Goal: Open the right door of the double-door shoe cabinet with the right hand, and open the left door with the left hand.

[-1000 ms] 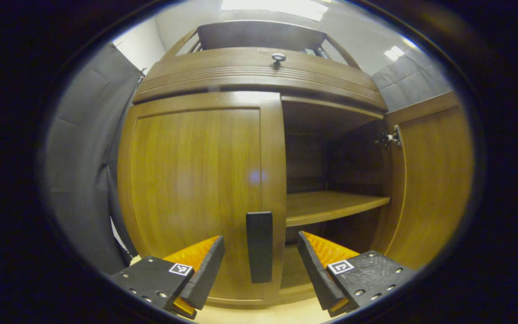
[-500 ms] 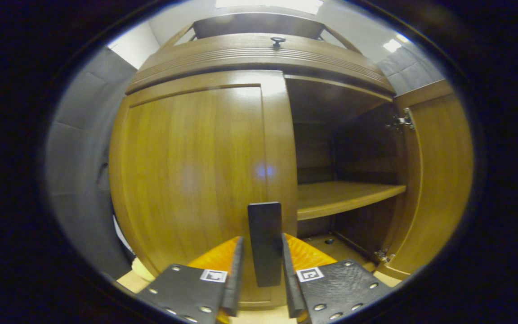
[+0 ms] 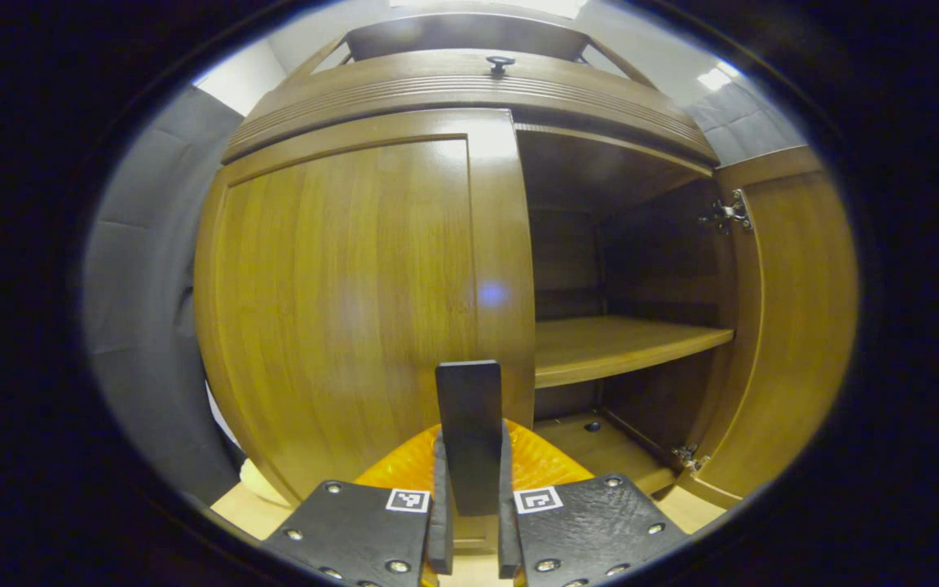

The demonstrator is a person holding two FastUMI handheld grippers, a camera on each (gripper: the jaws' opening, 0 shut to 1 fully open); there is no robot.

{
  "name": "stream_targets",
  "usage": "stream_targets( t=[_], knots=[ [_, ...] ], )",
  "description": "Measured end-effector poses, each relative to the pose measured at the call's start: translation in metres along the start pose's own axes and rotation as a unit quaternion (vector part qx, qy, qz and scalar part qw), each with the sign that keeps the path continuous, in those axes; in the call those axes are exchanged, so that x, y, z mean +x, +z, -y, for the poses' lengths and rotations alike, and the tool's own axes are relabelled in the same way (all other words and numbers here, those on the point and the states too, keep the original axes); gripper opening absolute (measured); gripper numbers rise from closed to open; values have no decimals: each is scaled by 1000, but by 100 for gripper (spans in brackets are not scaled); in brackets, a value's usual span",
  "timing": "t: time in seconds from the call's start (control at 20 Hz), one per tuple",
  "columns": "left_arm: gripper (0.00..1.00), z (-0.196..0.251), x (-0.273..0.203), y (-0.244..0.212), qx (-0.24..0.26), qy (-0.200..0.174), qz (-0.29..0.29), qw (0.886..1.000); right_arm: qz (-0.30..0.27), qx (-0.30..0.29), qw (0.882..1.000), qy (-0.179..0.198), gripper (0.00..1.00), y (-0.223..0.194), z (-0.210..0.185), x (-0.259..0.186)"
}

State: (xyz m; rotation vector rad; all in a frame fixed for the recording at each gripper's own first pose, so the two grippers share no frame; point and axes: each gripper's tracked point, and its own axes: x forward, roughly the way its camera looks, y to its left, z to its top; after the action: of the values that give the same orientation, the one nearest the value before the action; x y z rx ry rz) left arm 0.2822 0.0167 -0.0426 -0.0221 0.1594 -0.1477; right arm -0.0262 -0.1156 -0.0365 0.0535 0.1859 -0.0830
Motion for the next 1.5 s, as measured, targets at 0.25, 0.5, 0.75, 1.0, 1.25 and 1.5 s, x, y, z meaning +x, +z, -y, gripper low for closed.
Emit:
stream_targets(
  t=[0.25,0.5,0.75,1.0,1.25,1.5],
  knots=[
    [25,-5,-8,14,-8,-3,0,1000,3,3,1000,13,98,1,-5,0],
    [25,-9,-17,28,-12,-5,1,1000,7,2,1000,30,94,5,-15,1],
    [25,-15,-23,41,-18,-3,6,1000,10,3,999,46,98,7,-24,0],
    [23,-19,-28,44,-22,4,10,1000,17,5,998,59,98,11,-35,-2],
    [22,-23,-32,43,-24,11,11,1000,23,3,997,74,98,16,-46,-5],
    [24,-29,-35,43,-24,19,14,999,26,-1,996,91,98,20,-66,-3]
  ],
)
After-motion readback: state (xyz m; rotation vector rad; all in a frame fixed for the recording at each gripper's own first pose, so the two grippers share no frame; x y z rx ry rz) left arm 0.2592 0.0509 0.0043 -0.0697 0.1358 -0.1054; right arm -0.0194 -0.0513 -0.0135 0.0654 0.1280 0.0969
